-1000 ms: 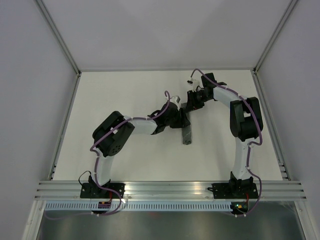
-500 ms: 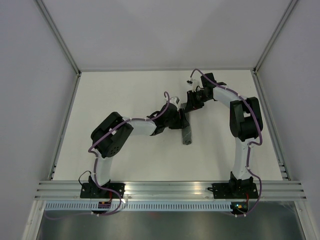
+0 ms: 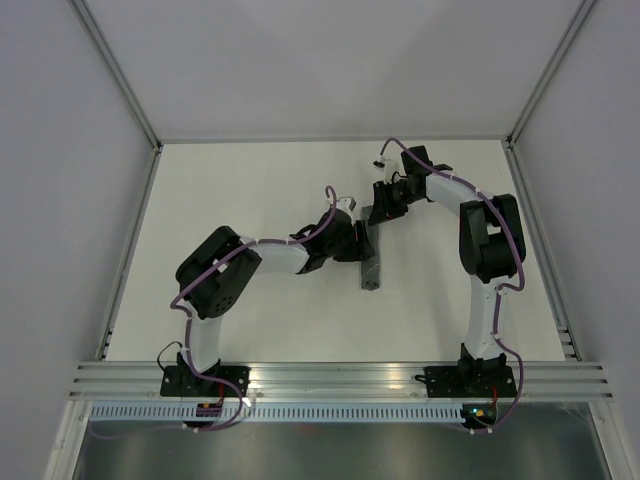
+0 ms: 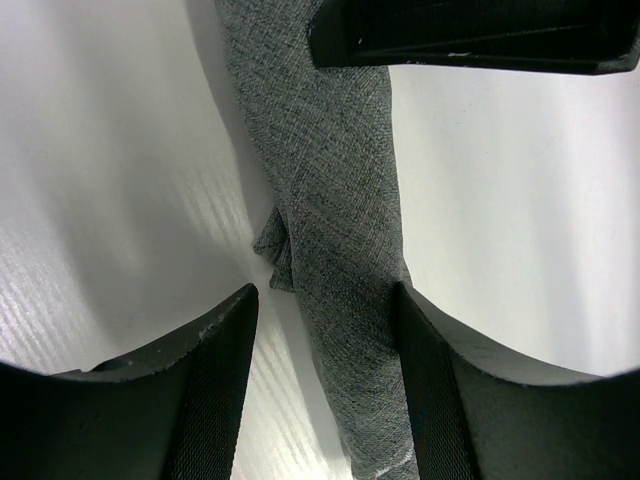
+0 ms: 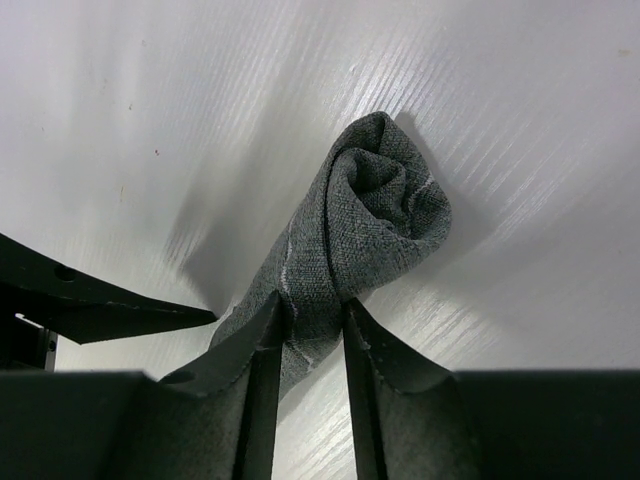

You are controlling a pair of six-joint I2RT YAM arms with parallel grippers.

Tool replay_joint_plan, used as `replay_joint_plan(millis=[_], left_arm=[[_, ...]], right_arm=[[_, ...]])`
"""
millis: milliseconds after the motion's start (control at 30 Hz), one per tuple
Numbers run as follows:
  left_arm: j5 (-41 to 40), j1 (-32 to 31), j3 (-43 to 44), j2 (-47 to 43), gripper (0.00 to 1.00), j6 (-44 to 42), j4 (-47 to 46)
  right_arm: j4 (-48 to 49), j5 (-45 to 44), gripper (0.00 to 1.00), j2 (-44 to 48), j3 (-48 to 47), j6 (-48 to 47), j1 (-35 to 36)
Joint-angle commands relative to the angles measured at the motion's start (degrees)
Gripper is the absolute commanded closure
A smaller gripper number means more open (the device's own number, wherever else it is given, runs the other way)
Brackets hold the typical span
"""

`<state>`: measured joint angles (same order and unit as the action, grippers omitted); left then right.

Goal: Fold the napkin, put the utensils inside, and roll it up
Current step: Roll the napkin with the utensil

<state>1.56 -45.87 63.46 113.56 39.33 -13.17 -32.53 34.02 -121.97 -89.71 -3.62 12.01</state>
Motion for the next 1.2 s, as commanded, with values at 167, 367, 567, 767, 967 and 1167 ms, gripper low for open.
replay_joint_plan(millis=[167,367,567,767,967,1167], left_arm=[[-1.0,-0.3,-2.0,-1.1,0.37,-5.1,8.6],[-0.5,-0.3,-1.2,-1.1,0.37,-5.3,9.0],[0.2,-0.3,-0.4,-0.7,0.37,-5.9,9.3],[0.9,-0.3,0.6,-0.2,0.37,-6.1,9.3],[1.3,-0.3,1.5,0.2,0.37,-6.5,9.4],[1.8,-0.3,2.7,0.2,0.37,-7.3,9.4]], right_arm=[[1.0,-5.7,0.58,1.8,-0.5,-1.8,-0.4],[0.0,-4.8,0.53,1.9,-2.5,-1.6,-0.4],[0.3,-1.8,0.48,2.9,-3.1,-1.1,-0.4],[0.0,-0.4,0.45,3.2,-3.7,-1.1,-0.4],[-0.4,0.3,0.43,3.2,-3.8,-1.4,-0.4],[-0.5,0.8,0.43,3.1,-3.9,-1.2,-0.4]])
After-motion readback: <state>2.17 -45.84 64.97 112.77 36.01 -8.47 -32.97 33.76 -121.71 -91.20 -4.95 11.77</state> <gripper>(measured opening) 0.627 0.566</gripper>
